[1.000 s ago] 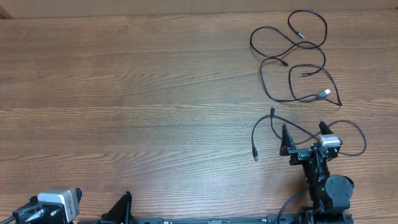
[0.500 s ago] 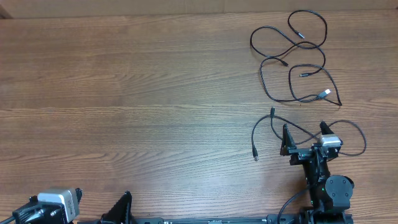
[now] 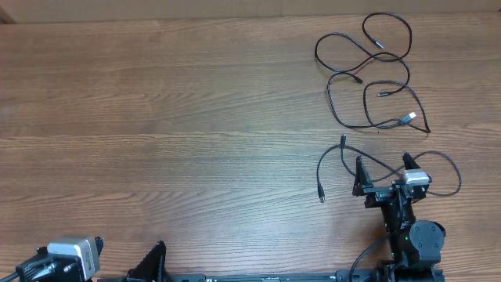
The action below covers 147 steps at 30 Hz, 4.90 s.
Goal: Untangle cables
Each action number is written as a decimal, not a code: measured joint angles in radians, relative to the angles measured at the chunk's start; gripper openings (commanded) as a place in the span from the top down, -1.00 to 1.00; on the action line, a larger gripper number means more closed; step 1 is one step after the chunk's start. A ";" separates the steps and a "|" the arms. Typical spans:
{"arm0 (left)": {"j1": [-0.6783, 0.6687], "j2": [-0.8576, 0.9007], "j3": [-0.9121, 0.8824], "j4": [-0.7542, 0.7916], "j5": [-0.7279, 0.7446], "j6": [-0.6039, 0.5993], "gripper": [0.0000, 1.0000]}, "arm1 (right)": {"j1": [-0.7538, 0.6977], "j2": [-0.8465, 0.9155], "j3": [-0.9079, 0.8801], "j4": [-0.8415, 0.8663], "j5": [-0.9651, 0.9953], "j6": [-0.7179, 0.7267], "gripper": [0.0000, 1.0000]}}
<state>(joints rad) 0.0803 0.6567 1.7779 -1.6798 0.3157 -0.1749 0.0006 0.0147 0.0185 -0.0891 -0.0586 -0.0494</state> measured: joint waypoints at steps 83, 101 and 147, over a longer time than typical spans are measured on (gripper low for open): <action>-0.120 -0.430 -1.153 1.085 -0.120 0.000 -0.99 | 0.000 0.000 0.000 0.000 0.000 -0.003 -1.00; -0.120 -0.639 -1.516 1.390 -0.293 0.000 -0.99 | 0.000 0.000 0.000 0.000 0.000 -0.003 -0.99; -0.120 -0.643 -1.770 1.609 -0.420 0.127 -0.99 | 0.000 0.000 0.000 0.000 0.000 -0.003 -1.00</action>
<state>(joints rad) -0.0399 0.0135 0.0082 -0.0708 -0.1047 -0.0479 0.0006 0.0147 0.0185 -0.0895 -0.0582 -0.0528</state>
